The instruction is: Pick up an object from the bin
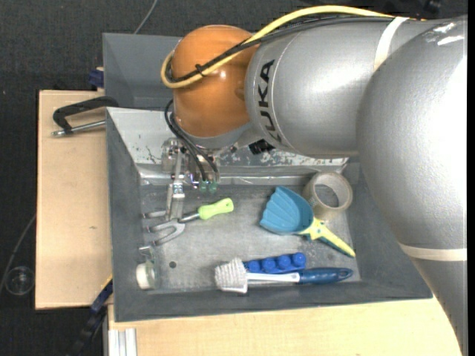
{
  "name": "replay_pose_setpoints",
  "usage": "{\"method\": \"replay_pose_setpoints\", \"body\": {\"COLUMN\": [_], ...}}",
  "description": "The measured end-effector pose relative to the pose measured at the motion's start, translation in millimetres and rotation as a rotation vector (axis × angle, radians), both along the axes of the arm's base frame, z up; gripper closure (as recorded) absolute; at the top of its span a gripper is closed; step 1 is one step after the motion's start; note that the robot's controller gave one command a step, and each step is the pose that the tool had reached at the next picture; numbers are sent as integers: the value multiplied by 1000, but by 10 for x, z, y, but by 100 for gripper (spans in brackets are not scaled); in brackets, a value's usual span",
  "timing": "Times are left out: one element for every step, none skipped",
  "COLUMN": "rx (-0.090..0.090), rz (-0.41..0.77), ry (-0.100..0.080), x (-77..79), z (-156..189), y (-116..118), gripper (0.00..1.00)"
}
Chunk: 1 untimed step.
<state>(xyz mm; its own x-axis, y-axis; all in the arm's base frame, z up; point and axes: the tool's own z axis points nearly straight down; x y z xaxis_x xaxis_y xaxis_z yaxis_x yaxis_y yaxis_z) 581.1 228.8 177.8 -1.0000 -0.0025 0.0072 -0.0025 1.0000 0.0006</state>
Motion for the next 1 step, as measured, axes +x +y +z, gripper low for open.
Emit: {"method": "replay_pose_setpoints", "body": {"rx": [2], "rz": [-2], "ry": [-8], "x": [21], "z": [54], "y": [-12], "gripper": [0]}}
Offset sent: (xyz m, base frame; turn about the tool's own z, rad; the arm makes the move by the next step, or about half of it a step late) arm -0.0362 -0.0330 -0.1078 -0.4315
